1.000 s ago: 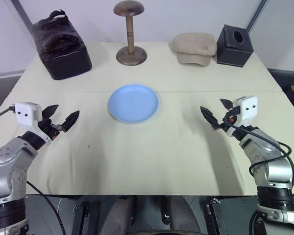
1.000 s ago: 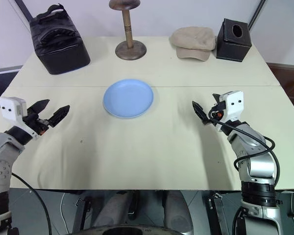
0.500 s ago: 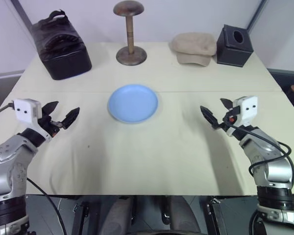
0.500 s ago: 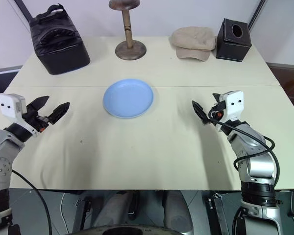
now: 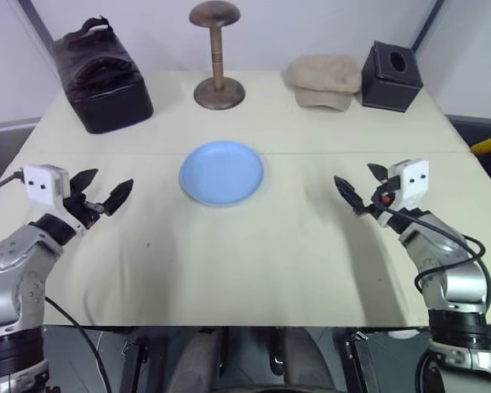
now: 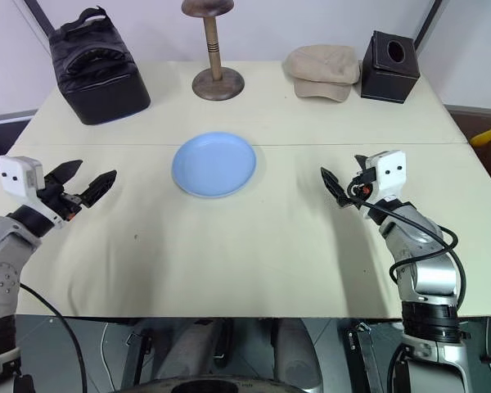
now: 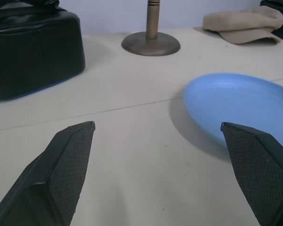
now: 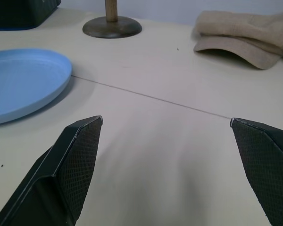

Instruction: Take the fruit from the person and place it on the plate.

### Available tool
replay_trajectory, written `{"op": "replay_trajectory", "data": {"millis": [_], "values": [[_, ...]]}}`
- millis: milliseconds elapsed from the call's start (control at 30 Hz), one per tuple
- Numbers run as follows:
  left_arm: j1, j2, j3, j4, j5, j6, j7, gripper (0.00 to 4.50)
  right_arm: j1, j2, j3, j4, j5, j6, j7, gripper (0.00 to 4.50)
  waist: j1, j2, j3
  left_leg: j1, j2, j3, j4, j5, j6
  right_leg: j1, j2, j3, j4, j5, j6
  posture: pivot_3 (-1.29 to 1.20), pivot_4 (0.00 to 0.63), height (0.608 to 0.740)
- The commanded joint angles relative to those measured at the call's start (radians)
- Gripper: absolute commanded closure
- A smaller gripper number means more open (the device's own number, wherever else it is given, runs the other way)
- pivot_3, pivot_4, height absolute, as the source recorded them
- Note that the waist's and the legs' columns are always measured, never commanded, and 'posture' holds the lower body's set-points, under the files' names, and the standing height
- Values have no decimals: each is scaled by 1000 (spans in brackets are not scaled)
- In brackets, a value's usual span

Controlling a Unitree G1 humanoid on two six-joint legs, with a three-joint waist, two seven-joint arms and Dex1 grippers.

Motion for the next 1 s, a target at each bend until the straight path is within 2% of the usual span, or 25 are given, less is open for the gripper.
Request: {"op": "replay_trajectory", "data": {"millis": [33, 533, 767, 867, 1000], "values": [[-10, 15, 14, -22, -1, -23, -3, 0, -15, -1, -6, -12, -1, -21, 1, 62, 0, 0, 0, 0, 0, 0, 0, 0, 0, 0, 0, 0, 0, 0, 0, 0, 150, 740], [-12, 19, 14, -23, -1, -23, -6, 0, -14, -2, -3, -13, -3, -21, 1, 62, 0, 0, 0, 0, 0, 0, 0, 0, 0, 0, 0, 0, 0, 0, 0, 0, 150, 740], [-64, 46, 5, -4, -7, -25, -36, 0, -6, -1, -6, -16, -3, -22, -1, 62, 0, 0, 0, 0, 0, 0, 0, 0, 0, 0, 0, 0, 0, 0, 0, 0, 150, 740], [-106, 73, 10, -14, -66, 1, -101, 0, -5, -1, -6, -16, -4, -23, -1, 62, 0, 0, 0, 0, 0, 0, 0, 0, 0, 0, 0, 0, 0, 0, 0, 0, 150, 740], [-162, 138, 12, -58, -219, 105, -224, 0, -1, -3, -7, -18, -4, -22, 1, 62, -1, 0, 0, 0, 0, 0, 0, 0, 0, 0, 0, 0, 0, 0, 0, 0, 150, 740]]}}
